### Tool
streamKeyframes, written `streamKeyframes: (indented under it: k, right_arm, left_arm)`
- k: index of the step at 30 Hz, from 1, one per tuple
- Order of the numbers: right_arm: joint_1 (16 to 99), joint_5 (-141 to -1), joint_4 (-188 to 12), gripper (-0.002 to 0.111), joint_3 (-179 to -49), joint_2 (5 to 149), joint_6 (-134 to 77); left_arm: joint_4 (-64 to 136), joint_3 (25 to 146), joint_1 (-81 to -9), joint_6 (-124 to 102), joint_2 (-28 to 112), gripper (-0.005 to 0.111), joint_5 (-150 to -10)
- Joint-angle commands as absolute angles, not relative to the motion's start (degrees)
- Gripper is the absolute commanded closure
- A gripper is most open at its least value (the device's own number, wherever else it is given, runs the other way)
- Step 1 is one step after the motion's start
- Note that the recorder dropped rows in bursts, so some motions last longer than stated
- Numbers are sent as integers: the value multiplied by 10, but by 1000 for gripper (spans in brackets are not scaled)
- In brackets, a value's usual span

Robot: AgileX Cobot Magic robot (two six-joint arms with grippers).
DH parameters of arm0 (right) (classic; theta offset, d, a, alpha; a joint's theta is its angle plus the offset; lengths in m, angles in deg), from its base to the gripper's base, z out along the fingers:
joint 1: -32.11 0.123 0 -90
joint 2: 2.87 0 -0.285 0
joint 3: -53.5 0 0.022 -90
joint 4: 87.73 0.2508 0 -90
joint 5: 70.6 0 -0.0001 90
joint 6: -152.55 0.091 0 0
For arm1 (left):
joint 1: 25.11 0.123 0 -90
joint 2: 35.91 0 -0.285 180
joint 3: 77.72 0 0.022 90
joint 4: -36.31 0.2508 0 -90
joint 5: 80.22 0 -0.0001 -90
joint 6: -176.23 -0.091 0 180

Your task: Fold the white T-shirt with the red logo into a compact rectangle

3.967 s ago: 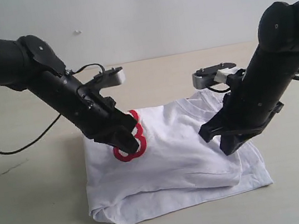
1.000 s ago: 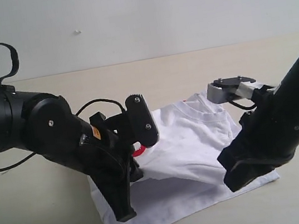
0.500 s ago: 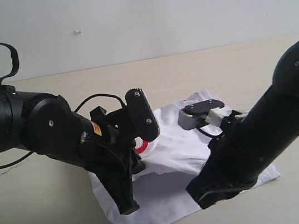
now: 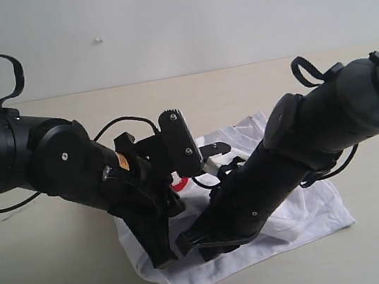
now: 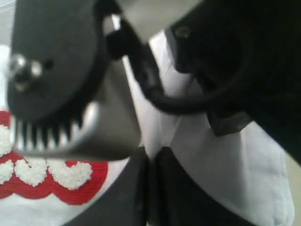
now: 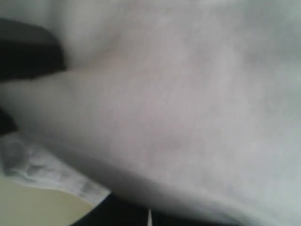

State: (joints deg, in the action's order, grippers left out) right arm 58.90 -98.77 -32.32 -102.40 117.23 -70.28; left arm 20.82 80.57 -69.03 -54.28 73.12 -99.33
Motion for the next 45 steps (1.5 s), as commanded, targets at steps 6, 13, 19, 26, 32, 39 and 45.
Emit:
streamKeyframes:
  k: [6, 13, 19, 26, 32, 39, 45]
  right_arm:
    - [591, -941, -324, 108, -1030, 1209, -681]
    - [591, -913, -323, 108, -1030, 1209, -679]
    - [591, -953, -327, 108, -1030, 1198, -680]
    - [591, -999, -382, 108, -1029, 1129, -659]
    - [595, -1066, -444, 108, -1028, 1110, -628]
    - [639, -1029, -450, 108, -1027, 1123, -618]
    - [661, -929, -445, 108, -1028, 1188, -583]
  left_arm:
    - [160, 804, -692, -543, 726, 107, -1032]
    - [119, 804, -692, -544, 726, 107, -1089]
    - [130, 804, -692, -545, 726, 107, -1108]
    - [168, 804, -689, -545, 726, 107, -1099]
    - [191, 804, -677, -545, 726, 107, -1066]
    - [191, 804, -662, -545, 726, 107, -1044]
    - [190, 804, -662, -545, 726, 107, -1051]
